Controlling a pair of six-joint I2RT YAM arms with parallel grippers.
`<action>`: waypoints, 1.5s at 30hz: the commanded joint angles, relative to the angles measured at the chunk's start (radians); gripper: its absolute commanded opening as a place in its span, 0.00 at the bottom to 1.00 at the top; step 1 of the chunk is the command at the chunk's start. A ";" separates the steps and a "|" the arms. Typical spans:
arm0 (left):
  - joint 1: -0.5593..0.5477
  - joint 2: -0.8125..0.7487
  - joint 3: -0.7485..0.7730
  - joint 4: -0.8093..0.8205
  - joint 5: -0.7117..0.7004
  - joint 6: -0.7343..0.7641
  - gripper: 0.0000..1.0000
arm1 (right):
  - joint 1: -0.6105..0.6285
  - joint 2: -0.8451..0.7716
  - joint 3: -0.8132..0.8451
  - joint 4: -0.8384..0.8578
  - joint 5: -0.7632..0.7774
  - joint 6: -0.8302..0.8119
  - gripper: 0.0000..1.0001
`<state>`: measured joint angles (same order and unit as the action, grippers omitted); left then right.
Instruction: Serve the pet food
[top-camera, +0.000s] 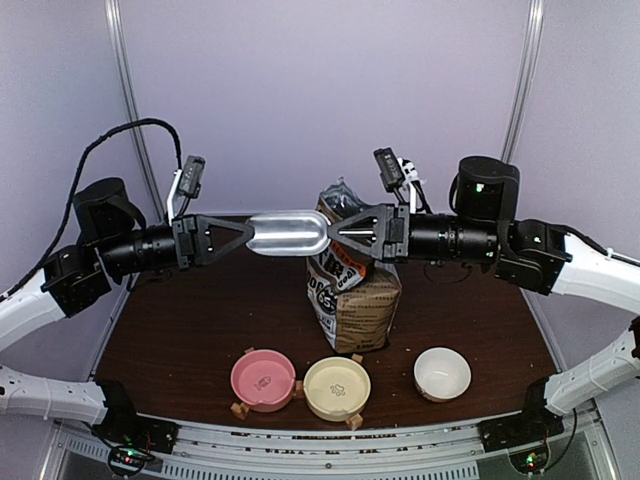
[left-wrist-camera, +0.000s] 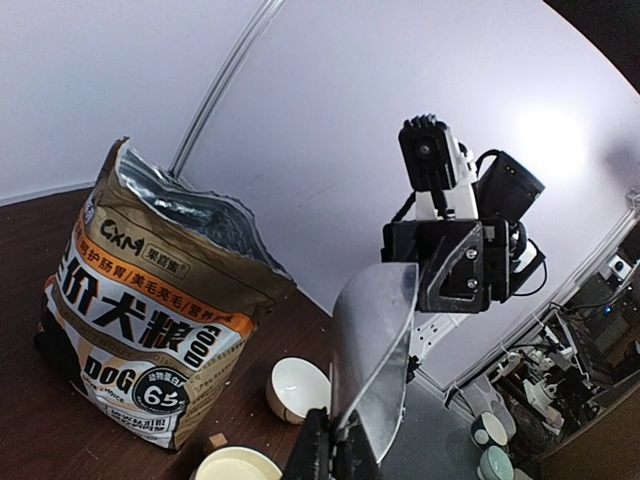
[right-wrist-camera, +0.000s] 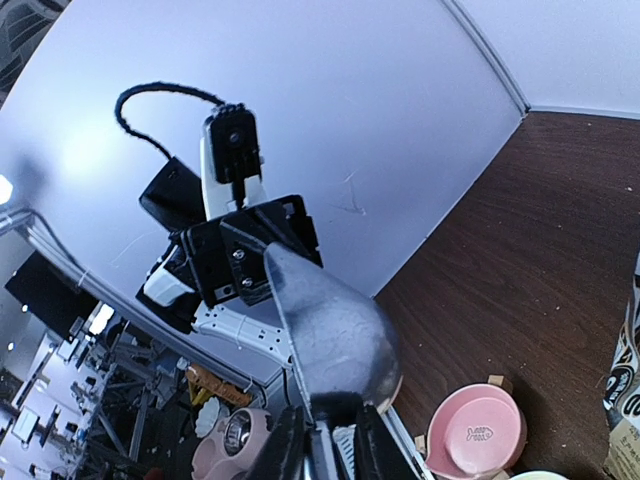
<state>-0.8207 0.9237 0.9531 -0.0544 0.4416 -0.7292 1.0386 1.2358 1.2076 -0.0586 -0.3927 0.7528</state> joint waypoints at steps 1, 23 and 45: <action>0.002 -0.012 -0.013 0.054 0.000 -0.007 0.00 | 0.009 -0.001 0.030 0.008 -0.005 -0.009 0.12; -0.041 0.510 0.631 -0.465 -0.350 0.149 0.88 | -0.015 -0.066 0.347 -0.737 0.671 -0.363 0.00; -0.031 0.968 1.027 -0.694 -0.416 0.196 0.54 | -0.073 0.530 0.819 -1.235 0.803 -0.381 0.00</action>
<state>-0.8574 1.8713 1.9713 -0.7631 -0.0124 -0.5285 1.0035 1.6764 1.9759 -1.1378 0.3035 0.3019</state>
